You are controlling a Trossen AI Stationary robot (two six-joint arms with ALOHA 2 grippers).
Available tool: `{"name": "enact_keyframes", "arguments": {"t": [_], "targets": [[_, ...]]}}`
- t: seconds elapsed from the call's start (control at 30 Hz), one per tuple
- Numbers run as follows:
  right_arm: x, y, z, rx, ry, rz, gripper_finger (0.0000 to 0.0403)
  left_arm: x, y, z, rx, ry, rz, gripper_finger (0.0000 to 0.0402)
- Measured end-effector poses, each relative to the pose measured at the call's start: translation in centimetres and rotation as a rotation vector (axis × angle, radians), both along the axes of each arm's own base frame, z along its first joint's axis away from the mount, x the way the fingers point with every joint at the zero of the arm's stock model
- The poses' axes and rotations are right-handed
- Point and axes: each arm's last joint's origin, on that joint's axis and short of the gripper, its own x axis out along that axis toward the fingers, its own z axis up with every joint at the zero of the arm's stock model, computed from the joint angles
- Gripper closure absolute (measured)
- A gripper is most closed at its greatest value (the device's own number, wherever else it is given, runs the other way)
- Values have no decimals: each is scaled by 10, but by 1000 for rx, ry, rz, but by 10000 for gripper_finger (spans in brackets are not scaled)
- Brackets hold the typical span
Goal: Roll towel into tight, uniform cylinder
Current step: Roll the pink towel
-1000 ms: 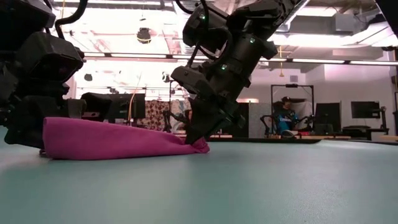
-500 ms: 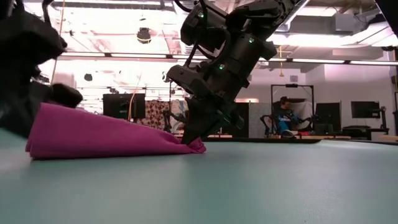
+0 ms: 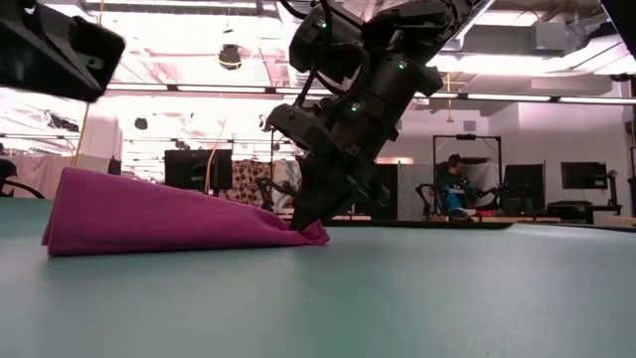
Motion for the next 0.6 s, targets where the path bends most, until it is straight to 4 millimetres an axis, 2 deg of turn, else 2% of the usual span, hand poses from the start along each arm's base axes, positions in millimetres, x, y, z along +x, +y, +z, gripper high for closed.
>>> {"name": "enact_keyframes", "arguments": {"t": [0.17,0.3,0.4,0.6], "targets": [[1,0,0,-1,-10,3,386,29,-18,-22,189,76,-9,402],[1,2,0,-1,-11,8,386,38,-17,-44,267,150,89,402],[1,2,0,-6,-11,15,386,37,-15,-45,254,137,159,401],[1,2,1,-7,-13,18,386,29,-15,-35,267,107,204,401]]}}
